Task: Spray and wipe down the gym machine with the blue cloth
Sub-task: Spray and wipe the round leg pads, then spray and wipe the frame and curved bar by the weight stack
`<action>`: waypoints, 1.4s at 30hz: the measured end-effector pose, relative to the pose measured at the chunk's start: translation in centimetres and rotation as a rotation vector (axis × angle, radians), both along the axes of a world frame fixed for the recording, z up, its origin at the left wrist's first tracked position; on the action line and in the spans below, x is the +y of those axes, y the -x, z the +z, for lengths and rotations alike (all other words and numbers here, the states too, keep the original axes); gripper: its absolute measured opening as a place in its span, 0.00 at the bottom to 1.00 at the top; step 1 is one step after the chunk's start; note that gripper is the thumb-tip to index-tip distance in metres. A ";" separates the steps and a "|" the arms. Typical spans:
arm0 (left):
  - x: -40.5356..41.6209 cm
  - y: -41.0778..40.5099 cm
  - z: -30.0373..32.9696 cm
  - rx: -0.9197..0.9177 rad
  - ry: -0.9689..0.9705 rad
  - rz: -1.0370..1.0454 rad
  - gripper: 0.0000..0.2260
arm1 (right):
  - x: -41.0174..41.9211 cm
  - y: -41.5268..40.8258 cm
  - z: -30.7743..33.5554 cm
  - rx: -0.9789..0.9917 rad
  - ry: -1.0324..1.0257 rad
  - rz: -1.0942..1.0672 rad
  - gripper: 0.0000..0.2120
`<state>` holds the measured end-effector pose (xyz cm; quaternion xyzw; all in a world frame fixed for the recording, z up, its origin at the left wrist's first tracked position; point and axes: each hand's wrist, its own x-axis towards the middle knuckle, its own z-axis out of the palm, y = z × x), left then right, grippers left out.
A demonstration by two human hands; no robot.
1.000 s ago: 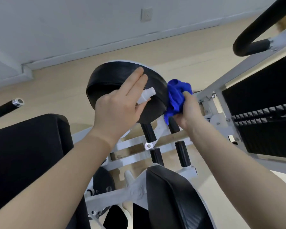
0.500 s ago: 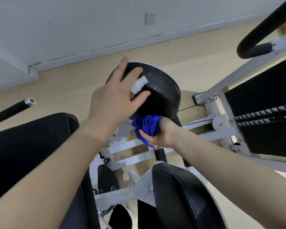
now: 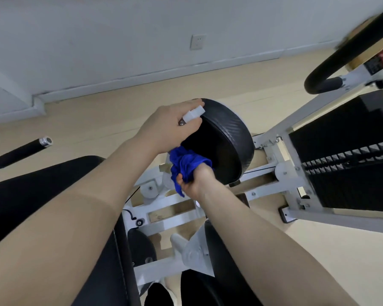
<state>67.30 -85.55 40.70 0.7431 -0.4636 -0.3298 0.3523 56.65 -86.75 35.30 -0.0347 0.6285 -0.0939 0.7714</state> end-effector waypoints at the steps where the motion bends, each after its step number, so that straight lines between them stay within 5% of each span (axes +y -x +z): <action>1: -0.1 0.0 0.0 -0.025 -0.005 -0.014 0.15 | 0.4 -0.5 -0.7 0.023 -0.001 -0.007 0.16; 7: 0.0 0.3 -0.1 -0.105 -0.039 -0.026 0.20 | 0.5 -1.4 0.3 0.059 0.076 0.117 0.05; 10: 0.2 0.8 0.8 -0.012 -0.076 0.021 0.13 | -0.2 0.0 2.6 -0.027 0.202 0.170 0.09; 12: 0.8 1.3 1.9 0.054 -0.108 0.091 0.07 | -0.4 2.2 4.0 -0.038 0.358 0.177 0.07; 15: 2.3 2.6 3.0 -0.006 -0.110 0.115 0.10 | 0.2 5.7 6.2 0.066 0.764 0.498 0.07; 19: 4.7 4.9 4.1 0.027 -0.072 0.075 0.11 | 1.5 8.6 8.1 0.033 0.878 0.519 0.11; 26: 8.5 8.3 7.3 0.061 -0.056 -0.116 0.09 | 4.5 14.0 12.8 0.247 1.132 0.710 0.12; 29: 9.7 9.8 8.8 0.030 -0.025 -0.137 0.07 | 4.6 15.8 14.3 0.566 1.201 0.977 0.12; 34: 11.3 12.2 10.6 0.010 0.009 -0.210 0.16 | 5.5 19.4 16.3 0.767 1.207 0.837 0.12; 37: 11.6 13.8 11.9 -0.026 0.040 -0.303 0.20 | 5.6 21.3 17.9 0.776 1.196 0.832 0.20; 42: 11.3 18.4 14.5 -0.070 0.142 -0.371 0.18 | 4.9 25.7 20.0 0.327 0.926 0.305 0.06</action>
